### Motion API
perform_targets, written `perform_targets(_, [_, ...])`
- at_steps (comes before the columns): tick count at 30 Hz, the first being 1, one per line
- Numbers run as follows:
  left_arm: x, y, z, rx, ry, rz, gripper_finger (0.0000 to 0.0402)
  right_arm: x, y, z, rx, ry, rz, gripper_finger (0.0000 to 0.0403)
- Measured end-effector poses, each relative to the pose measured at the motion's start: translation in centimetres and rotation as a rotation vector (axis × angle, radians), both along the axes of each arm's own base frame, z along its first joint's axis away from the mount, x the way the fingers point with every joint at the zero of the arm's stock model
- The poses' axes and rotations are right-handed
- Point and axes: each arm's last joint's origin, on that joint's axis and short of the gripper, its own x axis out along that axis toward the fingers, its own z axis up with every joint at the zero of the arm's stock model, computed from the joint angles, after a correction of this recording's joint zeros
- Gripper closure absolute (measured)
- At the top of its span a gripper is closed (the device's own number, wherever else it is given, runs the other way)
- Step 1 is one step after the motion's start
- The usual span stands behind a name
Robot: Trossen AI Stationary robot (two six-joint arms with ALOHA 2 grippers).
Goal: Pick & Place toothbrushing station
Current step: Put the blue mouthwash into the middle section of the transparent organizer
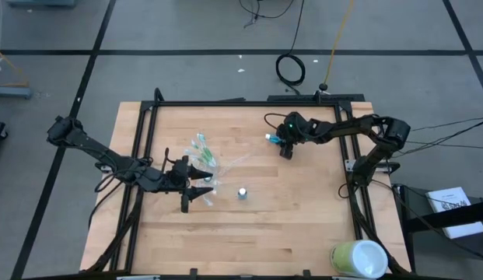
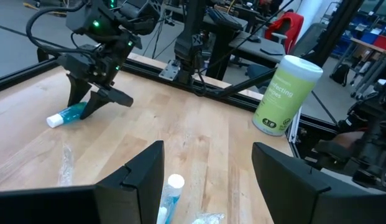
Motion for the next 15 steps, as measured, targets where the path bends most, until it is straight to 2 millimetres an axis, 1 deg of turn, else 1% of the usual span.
perform_targets(8, [0.0, 0.0, 0.0, 0.001, -0.001, 0.0, 0.0183, 0.6, 1.0, 0.5, -0.004, -0.03, 0.04, 0.0244])
perform_targets(11, [0.0, 0.1, 0.0, 0.007, -0.001, 0.009, 0.0183, 1.2, 1.5, 1.4, -0.038, -0.091, 0.07, 0.0246])
perform_targets(15, [0.5, 0.5, -0.3, -0.003, 0.008, 0.052, 0.0183, 1.8, 2.6, 3.2, -0.086, -0.188, 0.109, 0.0243])
